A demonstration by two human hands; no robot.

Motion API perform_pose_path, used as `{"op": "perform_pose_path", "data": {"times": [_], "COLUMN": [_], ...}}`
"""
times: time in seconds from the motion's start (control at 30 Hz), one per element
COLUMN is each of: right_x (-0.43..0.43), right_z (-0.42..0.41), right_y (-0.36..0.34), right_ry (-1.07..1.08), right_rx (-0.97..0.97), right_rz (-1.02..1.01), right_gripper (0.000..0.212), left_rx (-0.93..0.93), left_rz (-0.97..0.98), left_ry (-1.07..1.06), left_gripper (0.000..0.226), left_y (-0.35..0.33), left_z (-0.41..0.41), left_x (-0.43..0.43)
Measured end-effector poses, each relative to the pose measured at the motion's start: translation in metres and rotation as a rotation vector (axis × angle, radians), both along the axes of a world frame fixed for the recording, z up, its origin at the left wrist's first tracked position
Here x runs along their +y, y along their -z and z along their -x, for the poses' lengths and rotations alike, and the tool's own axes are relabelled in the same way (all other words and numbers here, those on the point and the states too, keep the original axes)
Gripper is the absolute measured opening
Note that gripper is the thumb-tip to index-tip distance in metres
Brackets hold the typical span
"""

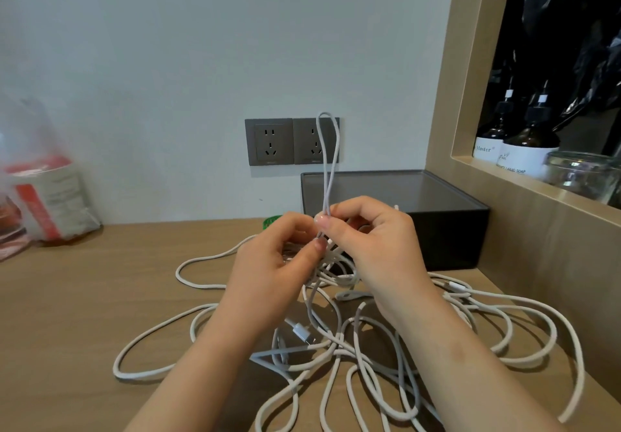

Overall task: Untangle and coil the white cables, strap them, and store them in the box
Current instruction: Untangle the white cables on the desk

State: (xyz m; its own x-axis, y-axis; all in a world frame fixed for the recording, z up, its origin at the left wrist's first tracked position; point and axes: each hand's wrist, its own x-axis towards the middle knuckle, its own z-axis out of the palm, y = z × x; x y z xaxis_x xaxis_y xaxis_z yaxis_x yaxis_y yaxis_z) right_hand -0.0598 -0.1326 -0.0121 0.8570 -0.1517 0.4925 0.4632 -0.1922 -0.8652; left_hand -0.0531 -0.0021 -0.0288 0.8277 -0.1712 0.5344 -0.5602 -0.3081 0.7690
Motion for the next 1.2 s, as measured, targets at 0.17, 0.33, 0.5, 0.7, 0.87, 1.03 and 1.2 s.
{"op": "perform_pose_path", "data": {"times": [0.17,0.33,0.5,0.7,0.87,1.03,1.2], "right_x": [0.000,0.001,-0.002,-0.001,0.001,0.000,-0.003], "right_z": [-0.002,0.002,0.001,-0.004,-0.006,-0.008,-0.007], "right_y": [0.002,0.001,0.002,0.005,0.008,0.010,0.007], "right_ry": [0.041,0.052,0.068,-0.143,-0.005,0.060,0.132], "right_rx": [-0.046,-0.108,-0.186,0.021,0.012,-0.011,-0.029], "right_rz": [-0.014,-0.037,-0.048,0.201,0.337,0.278,0.335], "right_gripper": [0.008,0.013,0.023,0.014,0.023,0.023,0.021], "left_rx": [0.014,-0.037,-0.077,0.182,0.263,0.229,0.195], "left_rz": [-0.014,-0.021,-0.044,0.257,0.368,0.323,0.298], "left_ry": [-0.016,-0.052,-0.065,0.040,0.116,0.134,0.080], "left_gripper": [0.011,0.013,0.018,0.019,0.018,0.015,0.016], "left_y": [0.001,0.000,-0.003,0.002,0.000,0.001,-0.003], "left_z": [-0.002,0.001,0.003,-0.005,-0.008,-0.005,-0.004], "left_x": [0.000,-0.004,-0.012,0.005,0.003,-0.001,-0.001]}}
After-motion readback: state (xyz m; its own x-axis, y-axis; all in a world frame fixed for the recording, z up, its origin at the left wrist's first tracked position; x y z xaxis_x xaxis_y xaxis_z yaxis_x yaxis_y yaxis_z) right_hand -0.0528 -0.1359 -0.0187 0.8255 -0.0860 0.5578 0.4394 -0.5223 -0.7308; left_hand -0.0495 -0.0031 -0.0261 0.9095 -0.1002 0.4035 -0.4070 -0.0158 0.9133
